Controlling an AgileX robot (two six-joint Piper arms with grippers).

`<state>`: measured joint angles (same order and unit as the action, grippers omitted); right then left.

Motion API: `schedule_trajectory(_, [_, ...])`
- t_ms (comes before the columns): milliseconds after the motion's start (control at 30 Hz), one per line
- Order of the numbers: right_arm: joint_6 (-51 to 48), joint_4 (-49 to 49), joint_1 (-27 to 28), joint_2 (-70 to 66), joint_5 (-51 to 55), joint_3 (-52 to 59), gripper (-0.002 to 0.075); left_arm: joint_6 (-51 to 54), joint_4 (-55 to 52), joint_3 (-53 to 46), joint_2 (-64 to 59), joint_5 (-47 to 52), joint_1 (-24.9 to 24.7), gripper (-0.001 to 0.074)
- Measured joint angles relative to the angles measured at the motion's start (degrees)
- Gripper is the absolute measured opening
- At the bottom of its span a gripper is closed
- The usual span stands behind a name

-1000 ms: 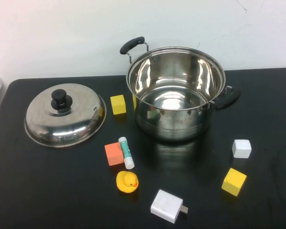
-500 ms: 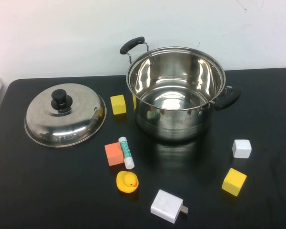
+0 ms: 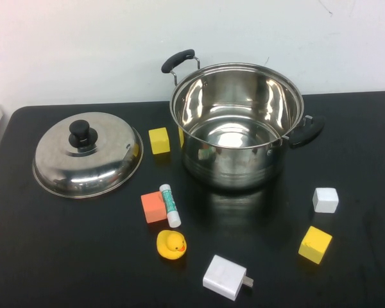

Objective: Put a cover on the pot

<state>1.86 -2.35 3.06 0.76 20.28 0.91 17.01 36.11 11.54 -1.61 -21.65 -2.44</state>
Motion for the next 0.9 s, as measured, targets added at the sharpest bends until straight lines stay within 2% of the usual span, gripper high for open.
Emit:
schedule_trajectory(100, [0.0,0.0,0.0,0.0,0.0,0.0,-0.0002,9.13,6.3,8.15,-4.74,0.0,0.0,-0.0001])
schedule_trajectory(200, [0.0,0.0,0.0,0.0,0.0,0.0,-0.0002,11.68,8.11,13.92,-10.31,0.33,0.0,-0.0001])
schedule_trajectory(533, [0.0,0.0,0.0,0.0,0.0,0.0,-0.0002,10.17,6.77,22.07,-33.13,3.33,0.0,-0.0001])
schedule_trajectory(900, [0.0,0.0,0.0,0.0,0.0,0.0,-0.0002,8.71,0.5,36.46,-58.84,16.99,0.0,-0.0001])
